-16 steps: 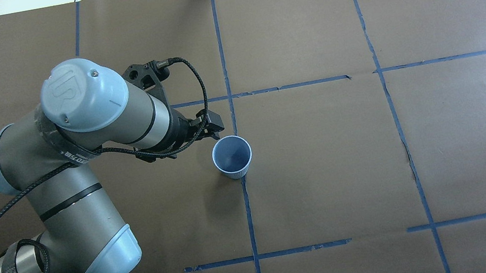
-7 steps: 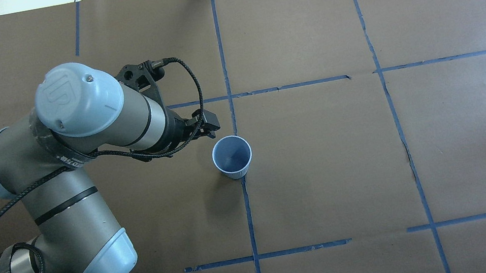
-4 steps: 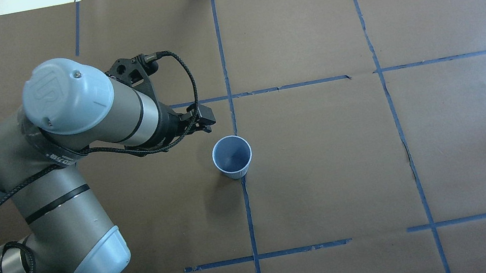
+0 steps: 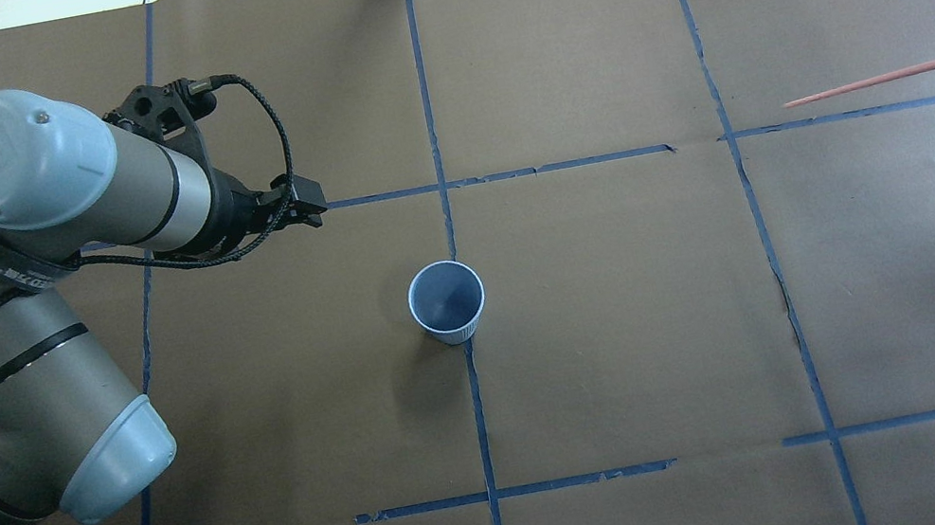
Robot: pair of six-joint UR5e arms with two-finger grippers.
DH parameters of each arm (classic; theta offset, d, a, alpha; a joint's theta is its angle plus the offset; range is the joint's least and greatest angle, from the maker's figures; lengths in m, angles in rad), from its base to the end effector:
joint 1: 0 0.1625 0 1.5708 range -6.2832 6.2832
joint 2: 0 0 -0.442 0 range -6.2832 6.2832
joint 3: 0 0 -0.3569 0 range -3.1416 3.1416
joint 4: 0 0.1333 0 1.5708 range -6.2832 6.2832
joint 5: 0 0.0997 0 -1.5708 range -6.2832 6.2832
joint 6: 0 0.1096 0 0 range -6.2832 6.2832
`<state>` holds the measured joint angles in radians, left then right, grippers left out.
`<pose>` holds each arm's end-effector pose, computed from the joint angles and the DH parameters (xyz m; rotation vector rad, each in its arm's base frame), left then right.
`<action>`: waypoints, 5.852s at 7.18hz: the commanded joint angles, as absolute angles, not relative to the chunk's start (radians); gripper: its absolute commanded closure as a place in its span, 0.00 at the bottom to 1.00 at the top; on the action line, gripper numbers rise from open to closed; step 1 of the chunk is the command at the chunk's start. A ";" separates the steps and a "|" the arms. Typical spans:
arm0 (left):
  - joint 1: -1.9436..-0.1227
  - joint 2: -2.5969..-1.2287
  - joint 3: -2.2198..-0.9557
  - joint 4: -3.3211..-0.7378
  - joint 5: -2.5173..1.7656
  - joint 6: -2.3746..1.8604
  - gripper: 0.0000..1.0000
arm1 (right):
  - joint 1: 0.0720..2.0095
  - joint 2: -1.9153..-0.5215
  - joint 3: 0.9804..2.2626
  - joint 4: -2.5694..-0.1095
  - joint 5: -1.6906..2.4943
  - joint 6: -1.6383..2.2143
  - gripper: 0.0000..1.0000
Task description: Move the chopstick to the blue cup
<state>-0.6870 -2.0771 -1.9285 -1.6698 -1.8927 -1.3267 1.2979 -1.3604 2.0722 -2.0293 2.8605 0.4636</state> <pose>0.3924 -0.4494 0.2552 0.1638 0.9877 -0.2505 -0.0988 -0.4570 0.3661 -0.2587 -1.2729 -0.0002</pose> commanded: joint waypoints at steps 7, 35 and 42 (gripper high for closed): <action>-0.709 -2.048 -1.931 -1.675 -1.894 -1.318 0.00 | 0.856 -0.899 1.801 -1.657 2.791 1.112 0.99; -1.486 -1.868 -1.436 -1.580 -2.349 0.224 0.00 | 1.588 -1.482 1.494 -1.551 2.373 -0.126 0.00; -1.485 -1.859 -1.444 -1.592 -2.350 0.224 0.00 | 1.583 -1.483 1.499 -1.543 2.376 -0.114 0.00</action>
